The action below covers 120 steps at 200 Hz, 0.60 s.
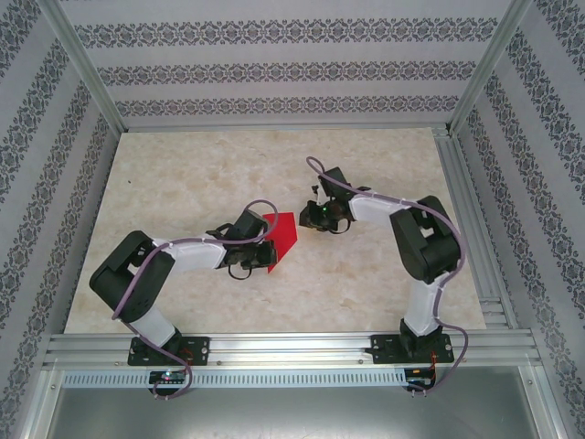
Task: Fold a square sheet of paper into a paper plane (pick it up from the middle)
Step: Third fold the triangle at the center of the table.
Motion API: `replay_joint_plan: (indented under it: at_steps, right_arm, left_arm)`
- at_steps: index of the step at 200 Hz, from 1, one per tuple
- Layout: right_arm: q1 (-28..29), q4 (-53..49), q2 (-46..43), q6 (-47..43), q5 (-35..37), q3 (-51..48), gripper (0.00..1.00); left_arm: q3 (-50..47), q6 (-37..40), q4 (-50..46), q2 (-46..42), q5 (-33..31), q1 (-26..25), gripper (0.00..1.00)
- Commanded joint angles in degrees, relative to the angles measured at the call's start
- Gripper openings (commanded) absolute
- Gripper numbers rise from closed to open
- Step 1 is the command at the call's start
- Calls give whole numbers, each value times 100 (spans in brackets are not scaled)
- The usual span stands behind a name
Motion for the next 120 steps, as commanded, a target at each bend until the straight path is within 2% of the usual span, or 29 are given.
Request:
replay_joint_plan:
  at_steps: [1,32,67,120]
  right_arm:
    - [35,387,-748,1,-1,-386,30]
    - [150,797,-1068,289,-229,-946,40]
    - [353,1421,-1036,773,-458,-1320,44]
    - [573,1830,-643,1256,-551,-1341,44]
  left_arm:
    - [-29,184,-325,-242,-142,7,15]
    - [110,143,264,-402,-1,51,25]
    - [229,130,131,-486,-649,117,25]
    - [224,46,206,-164,-639,261,18]
